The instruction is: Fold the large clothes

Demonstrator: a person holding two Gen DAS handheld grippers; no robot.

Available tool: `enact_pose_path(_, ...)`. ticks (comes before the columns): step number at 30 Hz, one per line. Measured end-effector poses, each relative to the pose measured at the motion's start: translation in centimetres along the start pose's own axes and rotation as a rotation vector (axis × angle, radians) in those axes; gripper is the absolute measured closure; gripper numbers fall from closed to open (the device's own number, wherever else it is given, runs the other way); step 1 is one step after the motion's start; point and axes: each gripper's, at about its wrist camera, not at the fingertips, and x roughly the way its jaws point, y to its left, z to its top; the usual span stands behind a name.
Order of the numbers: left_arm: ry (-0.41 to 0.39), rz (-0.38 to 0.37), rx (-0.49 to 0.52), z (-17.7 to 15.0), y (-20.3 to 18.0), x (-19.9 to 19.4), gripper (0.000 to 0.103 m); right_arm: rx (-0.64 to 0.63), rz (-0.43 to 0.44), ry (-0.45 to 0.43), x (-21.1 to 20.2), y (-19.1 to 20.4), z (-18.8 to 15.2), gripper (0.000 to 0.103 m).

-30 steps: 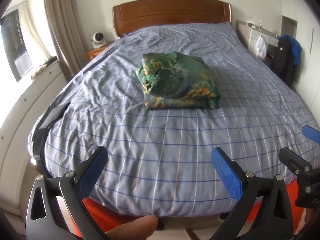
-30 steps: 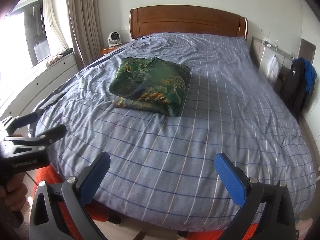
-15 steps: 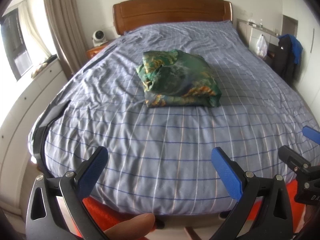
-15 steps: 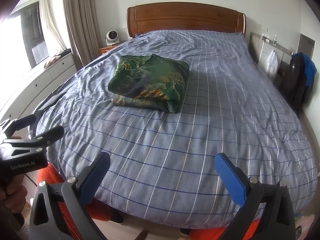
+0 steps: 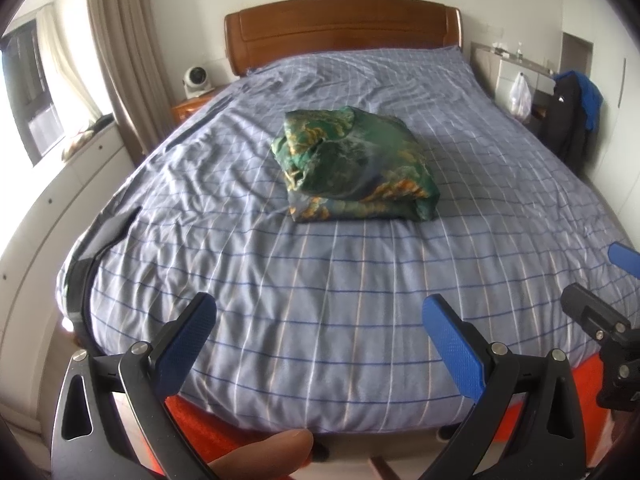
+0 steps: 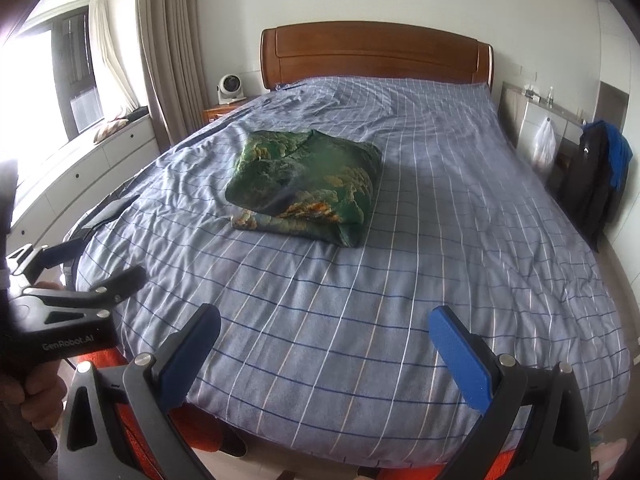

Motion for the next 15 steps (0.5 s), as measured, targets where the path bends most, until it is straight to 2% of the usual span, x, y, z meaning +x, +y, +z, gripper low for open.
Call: enact_pose_path(15, -0.015, 0.014, -0.004, -0.11, -0.1, -0.4, 0.0, -0.006, 0.001, -0.003, -0.21, 0.3, 0.04, 0.0)
